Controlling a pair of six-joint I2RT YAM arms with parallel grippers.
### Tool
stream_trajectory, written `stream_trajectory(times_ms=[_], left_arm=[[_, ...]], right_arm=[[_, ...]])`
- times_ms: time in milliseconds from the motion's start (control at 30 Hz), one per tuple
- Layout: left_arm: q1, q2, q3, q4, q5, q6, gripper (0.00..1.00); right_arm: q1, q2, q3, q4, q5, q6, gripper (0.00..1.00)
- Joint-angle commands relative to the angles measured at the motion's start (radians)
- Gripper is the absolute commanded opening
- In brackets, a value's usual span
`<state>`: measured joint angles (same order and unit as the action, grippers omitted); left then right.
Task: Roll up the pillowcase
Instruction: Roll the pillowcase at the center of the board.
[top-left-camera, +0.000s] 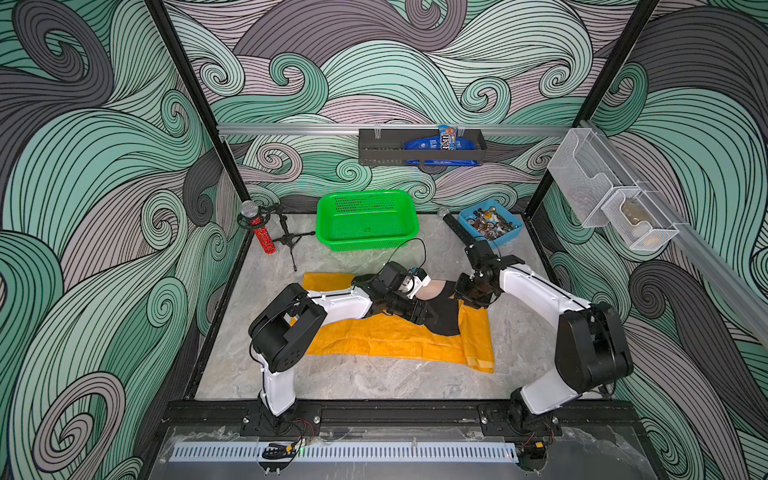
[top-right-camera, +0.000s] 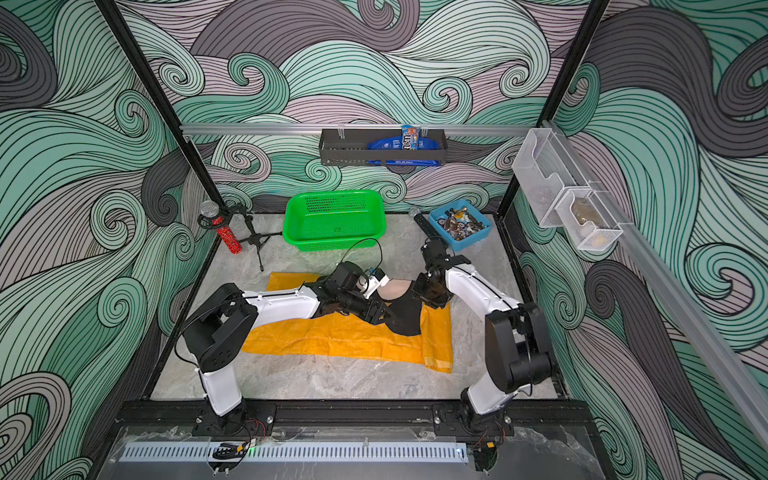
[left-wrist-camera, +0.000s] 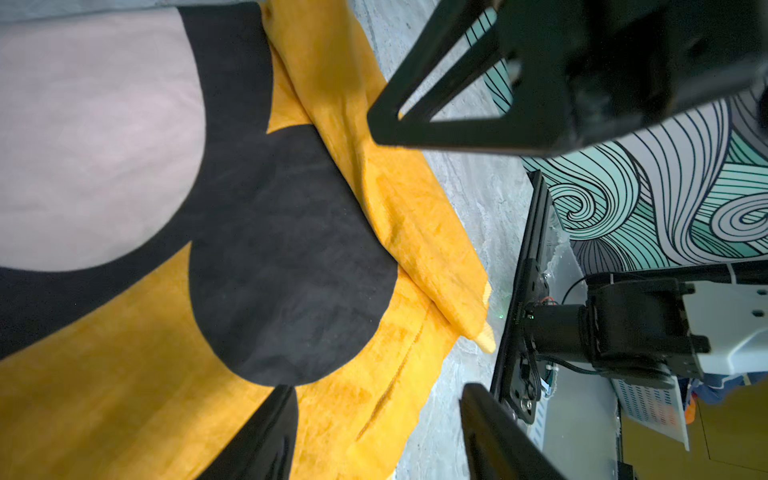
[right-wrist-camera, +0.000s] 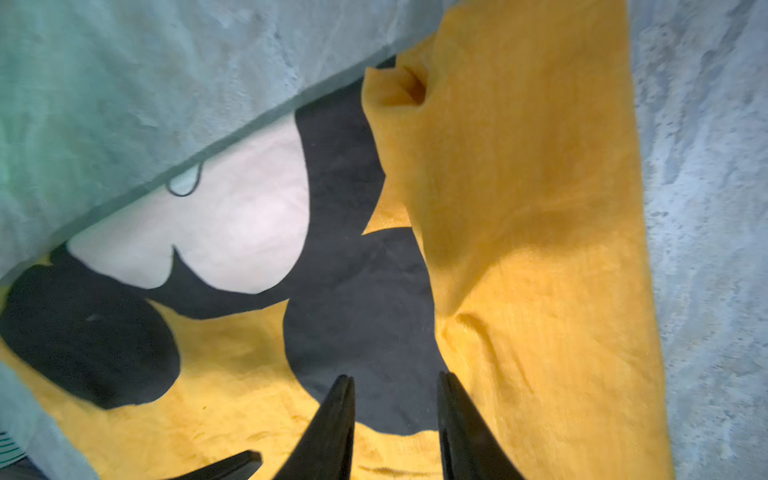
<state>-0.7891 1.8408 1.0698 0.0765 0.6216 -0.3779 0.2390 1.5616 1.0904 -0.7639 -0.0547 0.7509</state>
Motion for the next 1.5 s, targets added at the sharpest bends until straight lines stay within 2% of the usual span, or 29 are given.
stream_trajectory(times_ms=[0, 100, 233, 400, 667, 933, 1033, 1200, 1467], left_arm=[[-0.045, -0.043, -0.005, 0.038, 0.015, 0.0, 0.65], [-0.08, -0.02, 0.02, 0.049, 0.011, -0.003, 0.65], [-0.132, 0.006, 0.057, 0.069, -0.016, 0.016, 0.65], [-0.173, 0.035, 0.098, 0.145, -0.051, 0.061, 0.63], [-0.235, 0.17, 0.201, 0.185, -0.013, 0.151, 0.57], [-0.251, 0.284, 0.237, 0.168, -0.023, 0.207, 0.53], [-0.257, 0.295, 0.238, 0.13, -0.042, 0.238, 0.51], [-0.275, 0.313, 0.229, 0.023, -0.113, 0.326, 0.46], [-0.274, 0.287, 0.222, 0.009, -0.106, 0.321, 0.48]], right_arm=[[-0.068, -0.058, -0.016, -0.033, -0.021, -0.074, 0.38], [-0.136, -0.034, 0.019, -0.03, -0.039, -0.149, 0.39], [-0.16, 0.04, 0.086, -0.001, -0.065, -0.212, 0.38], [-0.187, 0.136, 0.094, 0.073, -0.126, -0.237, 0.33], [-0.214, 0.29, 0.129, 0.185, -0.211, -0.274, 0.23], [-0.22, 0.343, 0.105, 0.224, -0.236, -0.289, 0.2], [-0.221, 0.332, 0.106, 0.232, -0.252, -0.297, 0.22], [-0.231, 0.282, 0.122, 0.228, -0.257, -0.315, 0.32], [-0.254, 0.089, 0.022, 0.156, -0.174, -0.375, 0.47]])
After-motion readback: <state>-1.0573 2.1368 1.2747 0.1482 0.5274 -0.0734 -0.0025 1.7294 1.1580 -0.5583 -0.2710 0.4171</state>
